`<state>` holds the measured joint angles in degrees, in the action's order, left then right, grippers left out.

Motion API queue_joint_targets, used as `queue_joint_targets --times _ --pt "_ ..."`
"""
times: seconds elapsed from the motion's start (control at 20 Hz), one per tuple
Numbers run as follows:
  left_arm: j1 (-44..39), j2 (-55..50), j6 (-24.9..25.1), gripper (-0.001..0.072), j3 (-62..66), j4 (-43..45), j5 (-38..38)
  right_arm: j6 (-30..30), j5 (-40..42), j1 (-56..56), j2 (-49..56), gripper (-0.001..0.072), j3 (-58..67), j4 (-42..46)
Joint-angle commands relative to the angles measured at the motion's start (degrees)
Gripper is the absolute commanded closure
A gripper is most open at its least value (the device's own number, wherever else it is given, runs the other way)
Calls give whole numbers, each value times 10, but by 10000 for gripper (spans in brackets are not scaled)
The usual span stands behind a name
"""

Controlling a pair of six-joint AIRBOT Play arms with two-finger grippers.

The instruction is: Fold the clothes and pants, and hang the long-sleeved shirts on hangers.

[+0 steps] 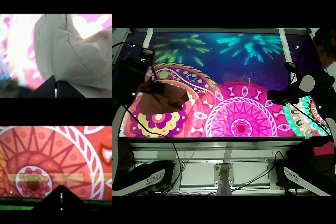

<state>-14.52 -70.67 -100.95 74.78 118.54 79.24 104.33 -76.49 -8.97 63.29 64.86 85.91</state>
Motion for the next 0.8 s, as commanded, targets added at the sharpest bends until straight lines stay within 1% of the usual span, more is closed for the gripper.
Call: queue_joint_targets --times 0.0,0.1,0.25,0.3,0.5,0.65,0.75 --pt "-66 -1 -50 682 1 -73 -80 0 0 0 0 702 0 0" --pt "-87 -10 -67 682 0 -112 -113 0 0 0 0 702 0 0" --pt "-109 -33 -142 682 0 -148 -148 0 0 0 0 702 0 0" --pt "-115 -44 -156 682 0 -166 -158 0 0 0 0 702 0 0" --pt "-142 -97 -159 682 0 -275 -205 0 0 0 0 702 0 0" --pt "-171 -134 -158 682 0 -361 -265 0 0 0 0 702 0 -1" --pt "-192 -149 -158 670 0 -377 -301 0 0 0 0 702 0 -2"
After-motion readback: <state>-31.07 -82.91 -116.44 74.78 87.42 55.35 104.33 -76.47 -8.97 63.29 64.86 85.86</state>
